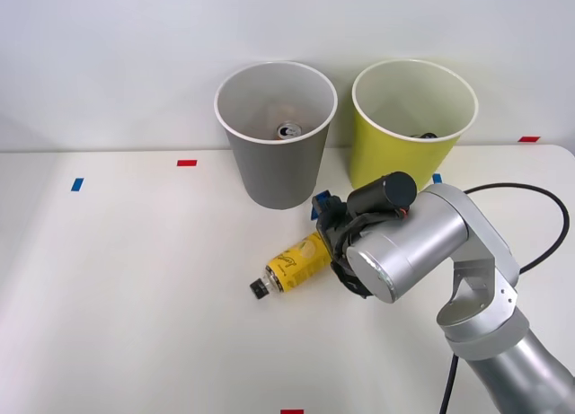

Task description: Put cans in the gray bin, plastic bottles in the light green bin

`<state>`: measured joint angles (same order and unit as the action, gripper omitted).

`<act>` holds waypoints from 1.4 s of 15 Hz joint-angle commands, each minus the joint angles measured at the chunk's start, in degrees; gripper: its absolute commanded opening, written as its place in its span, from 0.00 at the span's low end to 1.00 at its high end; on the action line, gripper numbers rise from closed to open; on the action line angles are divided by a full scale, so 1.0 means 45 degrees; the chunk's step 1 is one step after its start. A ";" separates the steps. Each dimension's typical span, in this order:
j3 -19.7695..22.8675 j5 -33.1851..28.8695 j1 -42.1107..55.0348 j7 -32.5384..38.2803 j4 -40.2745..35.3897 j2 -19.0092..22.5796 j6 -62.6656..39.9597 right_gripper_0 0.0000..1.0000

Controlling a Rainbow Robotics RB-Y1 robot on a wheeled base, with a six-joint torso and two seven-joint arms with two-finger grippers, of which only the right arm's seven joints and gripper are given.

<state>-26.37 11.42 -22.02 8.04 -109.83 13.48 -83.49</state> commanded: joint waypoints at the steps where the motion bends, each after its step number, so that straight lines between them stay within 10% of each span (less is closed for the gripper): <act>1: 0.0002 -0.0486 -0.0303 -0.0165 0.0794 -0.0360 -0.0001 1.00; 16: 0.0295 -0.1951 -0.0361 -0.0732 0.2200 -0.1356 0.0331 1.00; 20: 0.0275 -0.2186 -0.0322 -0.2743 0.2181 -0.1493 0.0351 0.10; 21: 0.0275 -0.2264 -0.0322 -0.3036 0.2200 -0.1512 0.0351 0.04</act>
<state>-25.12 1.62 -23.53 -4.30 -99.94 6.88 -81.92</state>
